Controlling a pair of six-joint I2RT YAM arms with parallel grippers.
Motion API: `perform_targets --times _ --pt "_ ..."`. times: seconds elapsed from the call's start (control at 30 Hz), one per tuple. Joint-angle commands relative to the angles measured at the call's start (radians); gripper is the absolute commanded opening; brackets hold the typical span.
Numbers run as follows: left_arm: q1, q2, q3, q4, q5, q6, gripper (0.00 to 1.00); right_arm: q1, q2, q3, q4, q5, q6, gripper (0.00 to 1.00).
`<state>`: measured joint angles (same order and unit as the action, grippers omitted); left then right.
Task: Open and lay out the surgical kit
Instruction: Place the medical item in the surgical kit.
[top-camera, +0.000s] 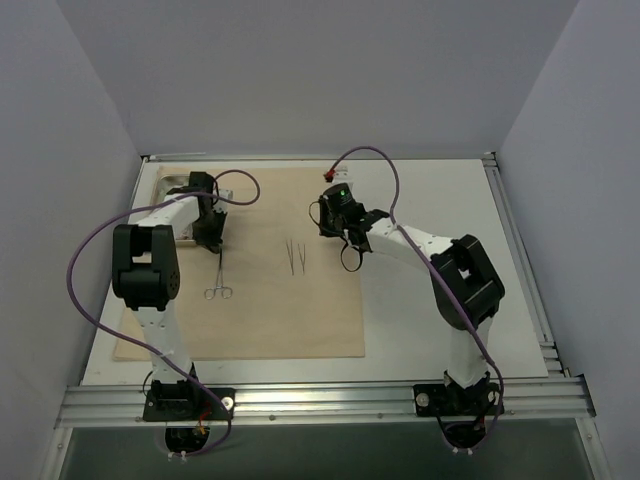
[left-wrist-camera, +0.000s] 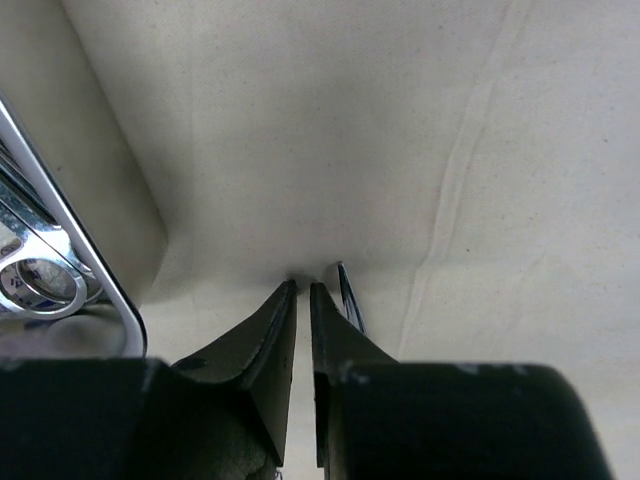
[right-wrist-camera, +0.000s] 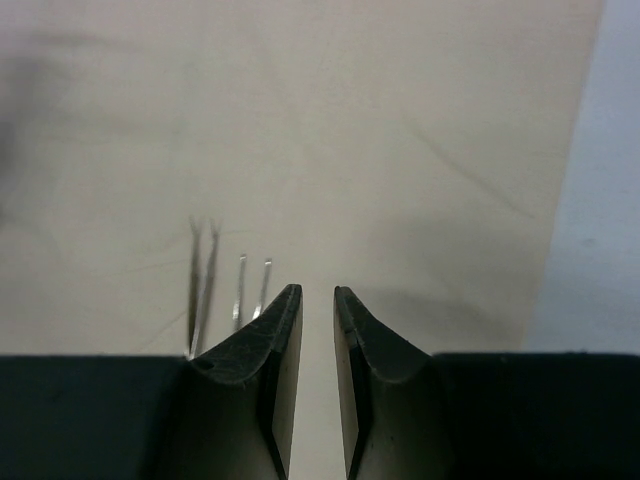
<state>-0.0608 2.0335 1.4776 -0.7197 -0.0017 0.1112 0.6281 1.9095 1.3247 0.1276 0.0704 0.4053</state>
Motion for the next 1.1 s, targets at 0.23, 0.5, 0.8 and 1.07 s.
perform_targets --times 0.23,0.5,0.8,1.07 --pt "0.013 -0.179 -0.089 -0.027 0.105 0.024 0.2 0.163 0.005 0.016 0.233 -0.248 0.061 0.1" --pt "0.015 -0.098 -0.138 -0.031 0.059 0.061 0.19 0.213 0.126 0.042 0.256 -0.317 0.089 0.0" --pt "0.021 -0.024 -0.123 -0.001 0.058 0.053 0.19 0.217 0.192 0.039 0.231 -0.317 0.09 0.0" --pt "0.049 -0.174 -0.093 -0.026 0.091 0.036 0.18 0.217 0.148 0.059 0.184 -0.285 0.056 0.0"
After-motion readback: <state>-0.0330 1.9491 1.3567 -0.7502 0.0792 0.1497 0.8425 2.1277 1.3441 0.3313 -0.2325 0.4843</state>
